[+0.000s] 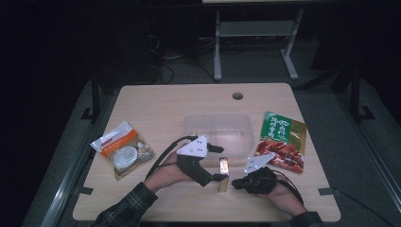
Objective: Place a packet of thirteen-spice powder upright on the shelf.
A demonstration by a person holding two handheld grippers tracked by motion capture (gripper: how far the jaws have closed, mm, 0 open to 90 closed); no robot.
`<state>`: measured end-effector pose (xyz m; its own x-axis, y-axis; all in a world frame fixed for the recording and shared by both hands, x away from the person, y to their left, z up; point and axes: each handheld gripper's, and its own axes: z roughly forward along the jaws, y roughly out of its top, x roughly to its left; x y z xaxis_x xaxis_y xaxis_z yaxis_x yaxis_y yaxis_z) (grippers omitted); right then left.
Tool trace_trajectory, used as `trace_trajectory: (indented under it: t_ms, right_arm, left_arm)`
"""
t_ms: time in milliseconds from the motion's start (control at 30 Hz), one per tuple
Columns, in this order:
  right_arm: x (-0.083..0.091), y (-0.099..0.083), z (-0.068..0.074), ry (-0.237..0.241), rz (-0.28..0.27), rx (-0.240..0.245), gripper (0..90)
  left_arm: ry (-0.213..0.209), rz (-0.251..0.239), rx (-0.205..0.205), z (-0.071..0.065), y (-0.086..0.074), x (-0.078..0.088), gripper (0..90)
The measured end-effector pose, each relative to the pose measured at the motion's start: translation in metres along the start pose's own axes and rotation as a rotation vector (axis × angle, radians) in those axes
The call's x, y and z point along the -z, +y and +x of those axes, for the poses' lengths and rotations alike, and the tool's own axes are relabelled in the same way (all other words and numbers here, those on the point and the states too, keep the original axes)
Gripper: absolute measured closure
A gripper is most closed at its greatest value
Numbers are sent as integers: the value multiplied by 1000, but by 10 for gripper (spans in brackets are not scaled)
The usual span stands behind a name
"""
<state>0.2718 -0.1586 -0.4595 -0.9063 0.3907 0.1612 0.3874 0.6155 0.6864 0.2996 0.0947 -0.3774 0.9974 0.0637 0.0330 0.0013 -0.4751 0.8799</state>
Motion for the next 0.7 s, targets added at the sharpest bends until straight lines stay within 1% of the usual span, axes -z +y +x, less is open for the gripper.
trace_trajectory:
  t_ms: [33, 67, 100, 167, 200, 233, 267, 333, 367, 400, 433, 467, 500, 533, 567, 600, 633, 667, 700]
  right_arm:
    - [2, 0, 0, 3, 0, -10, 809]
    - [4, -1, 0, 3, 5, -4, 773]
    - [5, -1, 1, 6, 4, -11, 745]
    - [7, -1, 0, -3, 11, -1, 696]
    - [9, -1, 1, -3, 8, -12, 671]
    - [10, -1, 0, -7, 9, -2, 643]
    - [12, -1, 1, 0, 4, -13, 622]
    - [15, -1, 0, -2, 5, 4, 583]
    - [17, 0, 1, 6, -3, -1, 546]
    - [22, 1, 1, -2, -22, 13, 486]
    - [22, 1, 1, -2, -22, 13, 486]
    - [23, 1, 1, 3, -29, 8, 463]
    - [26, 2, 1, 8, -41, 16, 429]
    - [30, 3, 1, 17, -50, 18, 398]
    - [30, 3, 1, 17, -50, 18, 398]
    - [34, 5, 1, 10, -69, 25, 359]
    - [34, 5, 1, 10, -69, 25, 359]
    - [37, 8, 0, 16, -74, 33, 332]
    - [37, 8, 0, 16, -74, 33, 332]
  left_arm:
    - [16, 6, 1, 0, -1, 5, 151]
    - [22, 14, 4, 1, -2, 7, 151]
    - [29, 23, 12, 1, -4, 11, 151]
    - [46, 31, 20, 1, -8, 17, 150]
    - [50, 36, 24, 0, -10, 19, 150]
    - [54, 40, 30, -1, -12, 22, 150]
    - [60, 46, 27, -3, -14, 25, 150]
    - [69, 62, 26, -7, -19, 30, 150]
    - [76, 69, 25, -10, -22, 32, 150]
    - [88, 92, 29, -14, -29, 36, 150]
    - [88, 92, 29, -14, -29, 36, 150]
    - [92, 102, 42, -17, -35, 40, 150]
    - [98, 113, 50, -18, -40, 42, 149]
    - [106, 127, 69, -21, -48, 45, 148]
    - [106, 127, 69, -21, -48, 45, 148]
    - [111, 144, 68, -23, -52, 47, 148]
    - [119, 158, 64, -24, -56, 49, 148]
    - [128, 165, 72, -25, -60, 51, 147]
    - [140, 178, 75, -26, -63, 53, 147]
